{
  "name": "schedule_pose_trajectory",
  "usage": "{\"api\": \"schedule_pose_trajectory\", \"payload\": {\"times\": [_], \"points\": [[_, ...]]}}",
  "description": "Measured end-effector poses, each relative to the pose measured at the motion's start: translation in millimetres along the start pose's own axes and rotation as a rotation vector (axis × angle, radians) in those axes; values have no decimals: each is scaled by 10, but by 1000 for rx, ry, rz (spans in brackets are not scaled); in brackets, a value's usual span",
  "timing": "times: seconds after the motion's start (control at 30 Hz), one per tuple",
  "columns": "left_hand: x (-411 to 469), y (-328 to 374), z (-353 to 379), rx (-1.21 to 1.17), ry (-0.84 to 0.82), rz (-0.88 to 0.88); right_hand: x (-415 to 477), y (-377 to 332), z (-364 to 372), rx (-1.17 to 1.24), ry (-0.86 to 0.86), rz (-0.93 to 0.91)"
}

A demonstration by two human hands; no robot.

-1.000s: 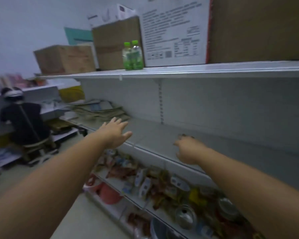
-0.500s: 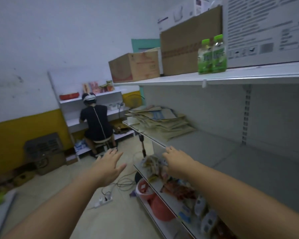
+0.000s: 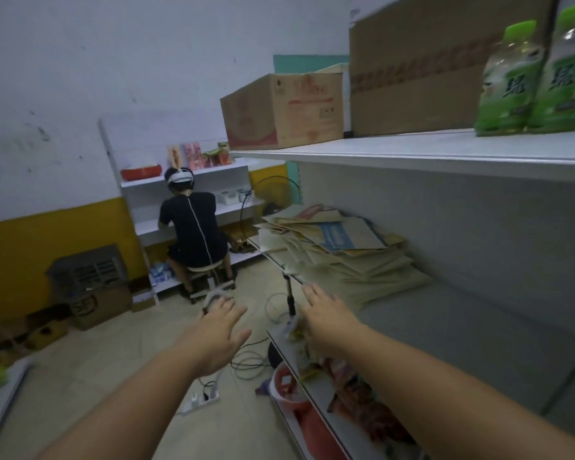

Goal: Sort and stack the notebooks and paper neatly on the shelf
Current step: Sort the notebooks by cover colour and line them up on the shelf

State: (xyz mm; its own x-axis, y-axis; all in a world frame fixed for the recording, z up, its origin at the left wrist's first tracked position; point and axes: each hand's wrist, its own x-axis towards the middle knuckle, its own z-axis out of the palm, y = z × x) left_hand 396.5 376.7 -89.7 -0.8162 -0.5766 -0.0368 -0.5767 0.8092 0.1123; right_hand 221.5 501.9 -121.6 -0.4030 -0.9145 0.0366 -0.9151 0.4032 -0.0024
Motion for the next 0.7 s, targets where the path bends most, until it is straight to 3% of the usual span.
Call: {"api": "schedule_pose_trajectory", "payload": {"times": [0.27,0.47,0.7], "points": [[1185,-762,-260,-11,37,122,992,29,-9,7,-83,181],[1997,-1145,-437,-218,49,180,1775,-188,-78,26,66,209],[2735,-1029,-422,-272,-29,422,2330,-32,-185,100,130,268]]}}
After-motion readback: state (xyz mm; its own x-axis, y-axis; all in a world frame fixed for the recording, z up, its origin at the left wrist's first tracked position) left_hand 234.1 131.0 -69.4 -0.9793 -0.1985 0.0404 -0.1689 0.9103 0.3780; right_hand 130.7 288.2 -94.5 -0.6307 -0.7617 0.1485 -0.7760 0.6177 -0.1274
